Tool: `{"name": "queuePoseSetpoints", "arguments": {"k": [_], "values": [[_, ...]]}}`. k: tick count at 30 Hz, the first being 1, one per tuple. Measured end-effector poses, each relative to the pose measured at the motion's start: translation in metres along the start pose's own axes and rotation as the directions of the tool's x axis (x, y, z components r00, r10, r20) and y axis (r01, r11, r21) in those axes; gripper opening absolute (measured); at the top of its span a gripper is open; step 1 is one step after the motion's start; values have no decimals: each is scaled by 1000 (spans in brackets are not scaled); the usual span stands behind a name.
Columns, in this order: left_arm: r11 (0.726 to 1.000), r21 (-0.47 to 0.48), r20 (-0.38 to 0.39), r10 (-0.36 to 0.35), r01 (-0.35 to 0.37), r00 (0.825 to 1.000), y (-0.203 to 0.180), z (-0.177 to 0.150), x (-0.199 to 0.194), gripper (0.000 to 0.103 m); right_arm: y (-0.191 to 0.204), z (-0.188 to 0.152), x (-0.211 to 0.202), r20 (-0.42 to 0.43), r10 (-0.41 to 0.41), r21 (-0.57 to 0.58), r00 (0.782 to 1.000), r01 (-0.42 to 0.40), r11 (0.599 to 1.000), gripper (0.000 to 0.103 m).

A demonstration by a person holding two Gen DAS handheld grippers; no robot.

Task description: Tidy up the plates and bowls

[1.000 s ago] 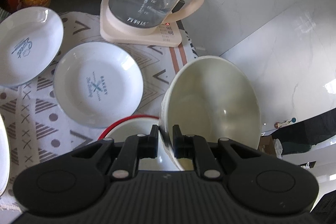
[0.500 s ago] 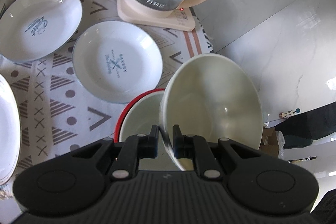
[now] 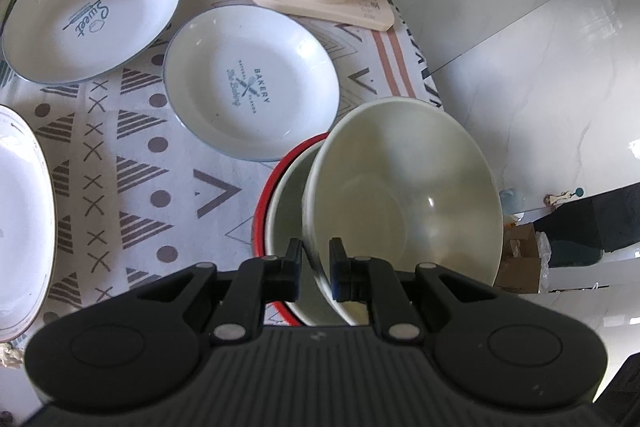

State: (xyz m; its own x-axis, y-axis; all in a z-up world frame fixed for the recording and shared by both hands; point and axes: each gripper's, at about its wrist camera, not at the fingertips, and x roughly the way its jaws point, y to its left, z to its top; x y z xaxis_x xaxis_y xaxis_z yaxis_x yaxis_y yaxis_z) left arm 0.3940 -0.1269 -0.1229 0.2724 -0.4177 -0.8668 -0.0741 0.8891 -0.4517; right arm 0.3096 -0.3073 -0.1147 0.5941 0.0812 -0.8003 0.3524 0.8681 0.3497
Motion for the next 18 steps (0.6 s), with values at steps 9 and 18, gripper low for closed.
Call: {"name": "queuePoseSetpoints", "arguments": {"k": [9,18], "values": [[1000,-11,6,15,-15,1000,14,0,-1,12,-1,-5,11,-28,-44,-9,999,43,999,22],[998,35,50,41,-43,998,13,3,-17,16,1,-2,-6,7,-39,-41,999,39,998,24]]}}
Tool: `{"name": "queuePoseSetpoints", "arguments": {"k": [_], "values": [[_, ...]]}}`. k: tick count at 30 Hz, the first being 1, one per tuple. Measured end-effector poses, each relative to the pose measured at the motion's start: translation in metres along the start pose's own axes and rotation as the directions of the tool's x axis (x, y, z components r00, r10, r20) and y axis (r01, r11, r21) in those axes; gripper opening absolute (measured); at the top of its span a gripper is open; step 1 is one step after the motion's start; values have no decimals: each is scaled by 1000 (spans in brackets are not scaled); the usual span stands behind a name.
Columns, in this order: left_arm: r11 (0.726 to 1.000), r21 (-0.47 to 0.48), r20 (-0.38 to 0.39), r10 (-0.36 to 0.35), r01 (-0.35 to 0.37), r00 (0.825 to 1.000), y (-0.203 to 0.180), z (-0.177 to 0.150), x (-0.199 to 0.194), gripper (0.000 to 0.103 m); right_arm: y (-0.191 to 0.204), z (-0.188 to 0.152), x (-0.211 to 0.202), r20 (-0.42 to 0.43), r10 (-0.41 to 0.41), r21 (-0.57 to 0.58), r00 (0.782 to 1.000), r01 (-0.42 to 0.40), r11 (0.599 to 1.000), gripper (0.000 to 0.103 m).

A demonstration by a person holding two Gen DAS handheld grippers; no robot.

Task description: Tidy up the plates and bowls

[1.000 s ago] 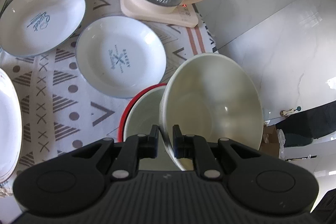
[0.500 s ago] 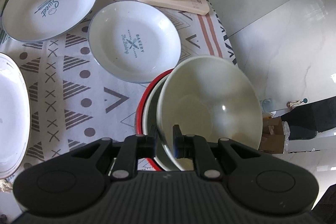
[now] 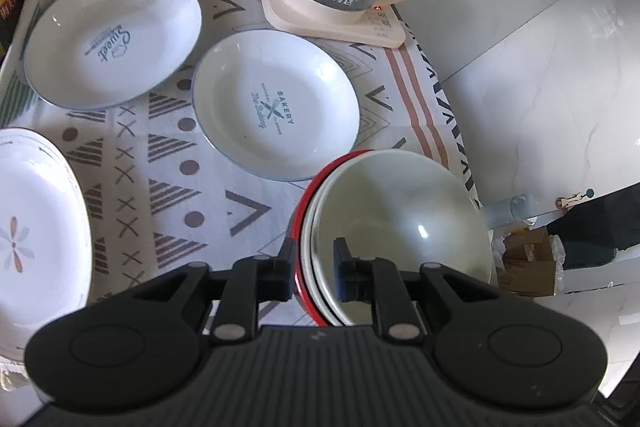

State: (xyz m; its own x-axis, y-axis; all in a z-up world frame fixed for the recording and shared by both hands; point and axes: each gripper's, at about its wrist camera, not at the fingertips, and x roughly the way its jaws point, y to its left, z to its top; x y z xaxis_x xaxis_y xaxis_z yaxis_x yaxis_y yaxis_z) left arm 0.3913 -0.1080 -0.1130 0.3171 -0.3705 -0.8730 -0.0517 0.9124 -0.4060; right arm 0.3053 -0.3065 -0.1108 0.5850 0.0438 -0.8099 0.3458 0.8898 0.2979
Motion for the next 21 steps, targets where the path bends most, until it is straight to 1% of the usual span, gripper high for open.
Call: {"name": "queuePoseSetpoints", "arguments": {"k": [2,4,5,7,13,15,16,18,19,20,21], "values": [[1000,8,5,5,-6,1000,1,0,-3,18,-1,0,-3,8,2,1,1000,-2,1000,23],[1000,17,22,16,-16,1000,1,-1,-8,21,-2,-1,-6,21,1,-2,1000,-1,1000,18],[1000,21,29,21,-22,999,1,-1,-10,23,-2,-2,-6,24,0,-7,1000,0,1000,12],[999,28,40,30,-31,999,3,-1,-14,26,-3,-4,-5,28,-4,-8,1000,4,1000,10],[997,37,66,59,-61,996,12,-4,-27,32,-1,-9,1,22,-23,-19,1000,23,1000,10],[996,42,79,71,-75,994,15,-6,-32,40,-1,-10,3,11,-25,-20,1000,26,999,10],[996,46,89,77,-81,993,17,-6,-35,42,-2,-11,4,4,-24,-21,1000,25,999,12],[994,50,105,90,-95,990,21,-8,-41,50,-1,-12,2,3,-31,-13,1000,31,999,13],[993,50,113,96,-103,989,24,-8,-44,51,0,-13,-1,12,-34,-14,999,34,999,14],[993,49,120,100,-107,988,26,-9,-46,53,2,-13,-5,22,-30,-20,999,31,999,15],[993,47,127,103,-110,987,28,-9,-48,54,3,-14,-9,29,-24,-25,999,25,999,21]]}}
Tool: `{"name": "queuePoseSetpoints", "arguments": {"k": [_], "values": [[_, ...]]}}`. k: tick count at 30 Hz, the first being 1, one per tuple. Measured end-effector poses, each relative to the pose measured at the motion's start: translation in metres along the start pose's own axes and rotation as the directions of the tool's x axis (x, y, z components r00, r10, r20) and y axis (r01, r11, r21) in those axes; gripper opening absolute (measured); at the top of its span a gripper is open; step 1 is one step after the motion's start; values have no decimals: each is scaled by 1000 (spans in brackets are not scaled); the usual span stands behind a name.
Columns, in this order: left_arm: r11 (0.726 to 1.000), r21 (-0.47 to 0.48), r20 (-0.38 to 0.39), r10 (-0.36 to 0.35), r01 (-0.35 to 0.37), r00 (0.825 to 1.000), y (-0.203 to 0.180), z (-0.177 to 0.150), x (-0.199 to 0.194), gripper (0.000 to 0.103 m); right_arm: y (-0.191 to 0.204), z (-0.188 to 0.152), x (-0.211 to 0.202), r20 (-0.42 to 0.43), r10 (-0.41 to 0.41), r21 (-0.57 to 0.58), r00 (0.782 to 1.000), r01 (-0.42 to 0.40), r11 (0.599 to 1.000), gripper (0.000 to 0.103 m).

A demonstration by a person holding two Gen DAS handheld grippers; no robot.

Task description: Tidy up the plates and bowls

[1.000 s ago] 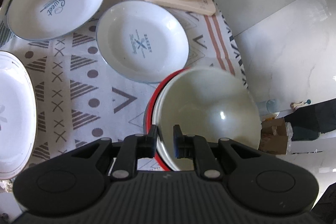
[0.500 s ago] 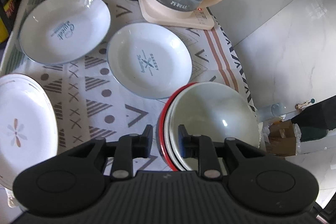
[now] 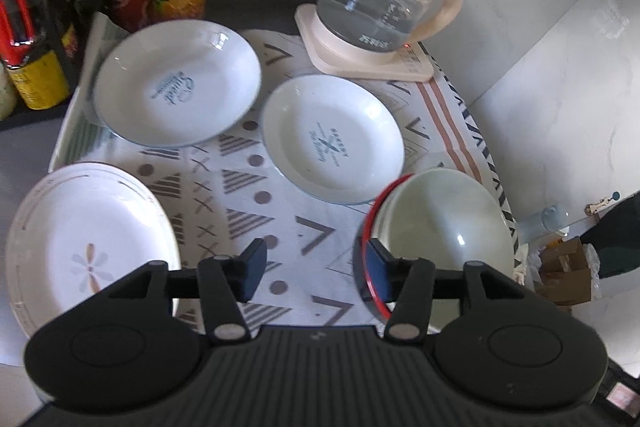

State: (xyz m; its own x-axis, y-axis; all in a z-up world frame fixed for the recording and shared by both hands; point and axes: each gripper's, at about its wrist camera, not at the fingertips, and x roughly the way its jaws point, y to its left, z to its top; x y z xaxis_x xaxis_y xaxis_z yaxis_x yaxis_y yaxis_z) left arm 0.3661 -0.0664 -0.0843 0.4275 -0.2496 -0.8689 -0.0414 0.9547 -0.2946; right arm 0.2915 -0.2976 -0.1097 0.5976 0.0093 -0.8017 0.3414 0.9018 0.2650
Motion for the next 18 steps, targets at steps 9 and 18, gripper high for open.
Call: {"name": "queuePoseSetpoints", "arguments": {"k": [9,18], "values": [[999,-35,36,30,-29,999,27,-2,-18,73,26,3,-26,68,73,-70,995,-68,995,61],[996,-67,53,56,-53,997,59,-8,-33,80,60,-4,-35,76,143,-152,987,-130,980,86]]}}
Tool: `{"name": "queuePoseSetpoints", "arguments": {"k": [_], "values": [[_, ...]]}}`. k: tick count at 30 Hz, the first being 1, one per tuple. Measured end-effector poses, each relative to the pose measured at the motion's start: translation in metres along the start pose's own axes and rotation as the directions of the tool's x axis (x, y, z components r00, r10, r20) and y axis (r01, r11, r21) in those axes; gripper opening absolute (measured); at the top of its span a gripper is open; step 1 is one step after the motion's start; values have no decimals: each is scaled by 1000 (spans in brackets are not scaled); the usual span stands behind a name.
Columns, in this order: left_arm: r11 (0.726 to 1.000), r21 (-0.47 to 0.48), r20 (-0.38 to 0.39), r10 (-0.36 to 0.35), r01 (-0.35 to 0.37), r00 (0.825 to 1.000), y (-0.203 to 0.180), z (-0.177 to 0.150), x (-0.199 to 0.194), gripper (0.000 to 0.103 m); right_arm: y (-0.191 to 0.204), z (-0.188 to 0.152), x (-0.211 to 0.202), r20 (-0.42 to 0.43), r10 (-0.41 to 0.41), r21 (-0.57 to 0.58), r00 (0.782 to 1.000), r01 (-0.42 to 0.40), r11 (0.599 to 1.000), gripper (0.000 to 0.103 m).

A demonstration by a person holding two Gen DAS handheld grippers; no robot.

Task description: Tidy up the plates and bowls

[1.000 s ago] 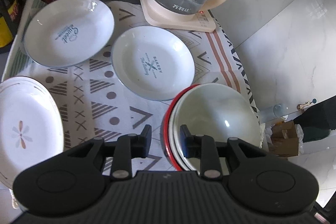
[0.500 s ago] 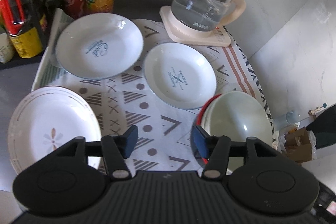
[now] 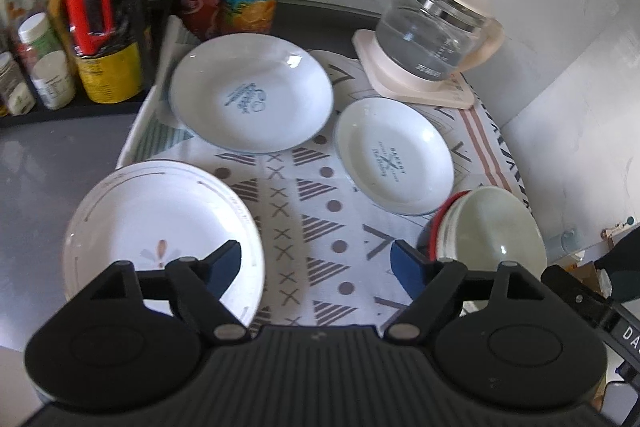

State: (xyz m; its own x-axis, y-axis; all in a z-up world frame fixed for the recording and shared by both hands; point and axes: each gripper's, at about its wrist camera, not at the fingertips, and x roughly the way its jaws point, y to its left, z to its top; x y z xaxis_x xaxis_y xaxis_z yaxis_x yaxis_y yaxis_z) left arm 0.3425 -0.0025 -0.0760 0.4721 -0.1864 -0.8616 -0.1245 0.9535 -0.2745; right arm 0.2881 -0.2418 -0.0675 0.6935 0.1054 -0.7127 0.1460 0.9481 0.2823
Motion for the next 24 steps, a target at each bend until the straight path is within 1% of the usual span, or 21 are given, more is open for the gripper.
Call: {"name": "queuePoseSetpoints", "arguments": {"k": [5,12,18,24], "values": [[999,-43,12,10,-9,1000,19,1,-8,81,16,3,0,1,26,-22,1000,-26,999,86],[993,-115,37,21,-17,999,43,4,-19,81,41,3,5,-13,74,-81,997,-75,994,86],[983,-179,47,48,-39,998,61,7,-21,80,62,8,20,-42,115,-127,992,-120,985,86],[969,-242,69,72,-53,995,76,17,-18,80,81,20,44,-84,177,-155,981,-188,970,86]]}}
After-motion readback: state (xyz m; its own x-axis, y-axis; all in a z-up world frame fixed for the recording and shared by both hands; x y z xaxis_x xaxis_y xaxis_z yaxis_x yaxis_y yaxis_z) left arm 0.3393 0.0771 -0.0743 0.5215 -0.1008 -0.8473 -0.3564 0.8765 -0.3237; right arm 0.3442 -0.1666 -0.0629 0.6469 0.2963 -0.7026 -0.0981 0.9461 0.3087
